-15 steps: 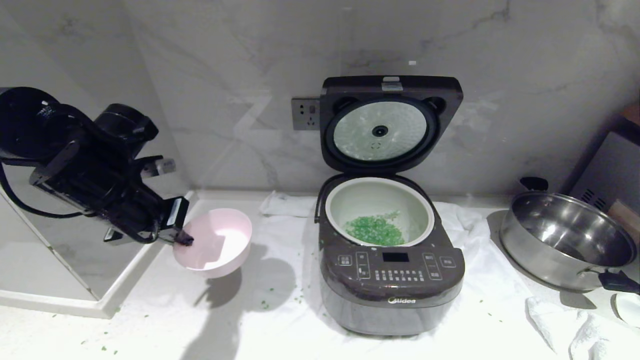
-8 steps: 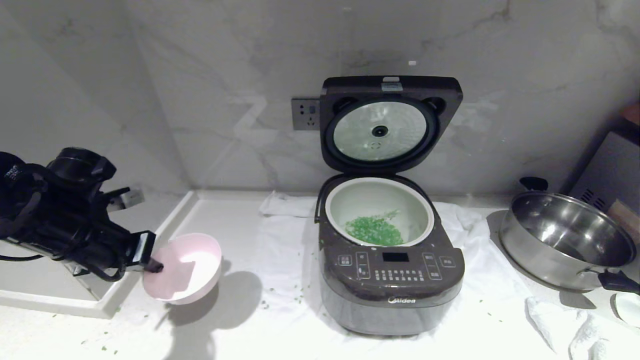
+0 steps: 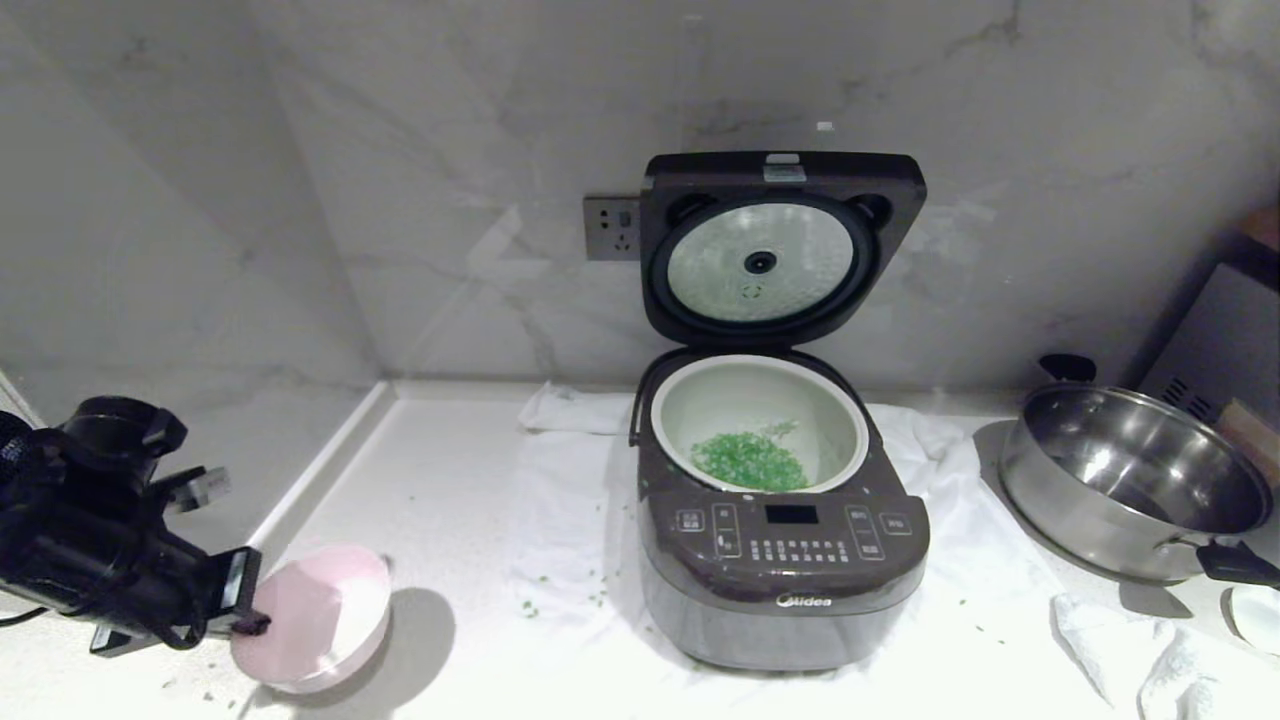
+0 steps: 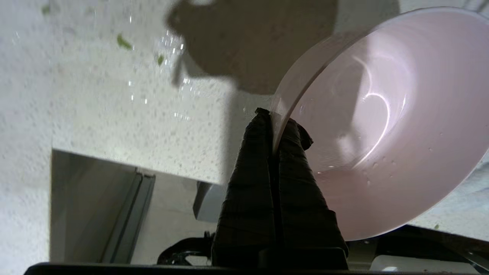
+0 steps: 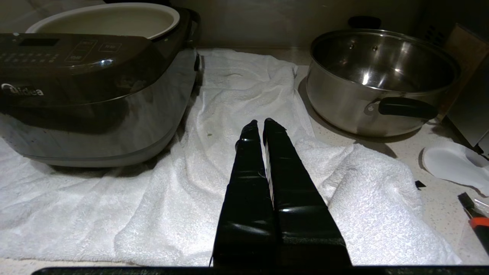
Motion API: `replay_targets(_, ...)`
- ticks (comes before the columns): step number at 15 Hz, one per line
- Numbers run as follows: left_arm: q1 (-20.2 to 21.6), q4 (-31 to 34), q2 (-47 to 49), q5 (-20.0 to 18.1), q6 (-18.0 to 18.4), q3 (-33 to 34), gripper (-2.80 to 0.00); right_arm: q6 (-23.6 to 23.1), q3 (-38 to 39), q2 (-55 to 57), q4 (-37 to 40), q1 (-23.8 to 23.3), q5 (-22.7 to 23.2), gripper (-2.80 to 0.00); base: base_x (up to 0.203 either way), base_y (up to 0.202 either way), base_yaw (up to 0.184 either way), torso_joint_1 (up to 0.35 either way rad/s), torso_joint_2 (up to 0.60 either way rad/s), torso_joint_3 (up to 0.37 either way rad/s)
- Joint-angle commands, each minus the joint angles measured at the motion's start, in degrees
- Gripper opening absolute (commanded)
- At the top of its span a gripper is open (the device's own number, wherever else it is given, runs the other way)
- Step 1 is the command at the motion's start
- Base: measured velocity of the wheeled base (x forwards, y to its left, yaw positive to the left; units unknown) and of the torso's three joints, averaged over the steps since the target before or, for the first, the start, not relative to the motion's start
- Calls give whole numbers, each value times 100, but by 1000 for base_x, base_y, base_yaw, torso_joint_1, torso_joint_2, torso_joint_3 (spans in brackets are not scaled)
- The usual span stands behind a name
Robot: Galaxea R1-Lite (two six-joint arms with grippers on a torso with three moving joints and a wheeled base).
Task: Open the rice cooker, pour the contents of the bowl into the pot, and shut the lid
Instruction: Place the bowl on the table
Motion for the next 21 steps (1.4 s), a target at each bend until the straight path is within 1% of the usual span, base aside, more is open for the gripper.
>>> replay_targets(1,341,-88,133,38,-14,358,-280,-2,1,0,11,1,4,-280,0,0,0,0,0,0)
replay_targets(2,511,-242,164,34,11,420,-280,-2,1,0,2,1,4,-280,0,0,0,0,0,0)
replay_targets(4,635,-679,497,35,32,530,-280,-2,1,0,2,1,4,-280,0,0,0,0,0,0)
replay_targets(5,760,-936,710,43,54,561,-280,-2,1,0,3,1,4,-280,0,0,0,0,0,0)
replay_targets(7,1116,-1247,883,42,281,600,-280,-2,1,0,9,1,4,-280,0,0,0,0,0,0)
replay_targets(10,1128,-1565,1123,111,314,697,-280,-2,1,0,11,1,4,-280,0,0,0,0,0,0)
replay_targets(13,1165,-1878,1509,711,290,728,-280,-2,1,0,2,1,4,-280,0,0,0,0,0,0)
replay_targets(15,1196,-2066,1626,770,288,767,-280,-2,1,0,2,1,4,-280,0,0,0,0,0,0)
replay_targets(18,1411,-2087,1656,721,294,753,-280,-2,1,0,2,1,4,-280,0,0,0,0,0,0)
replay_targets(21,1422,-2079,1607,695,297,766,-280,-2,1,0,4,1,4,-280,0,0,0,0,0,0)
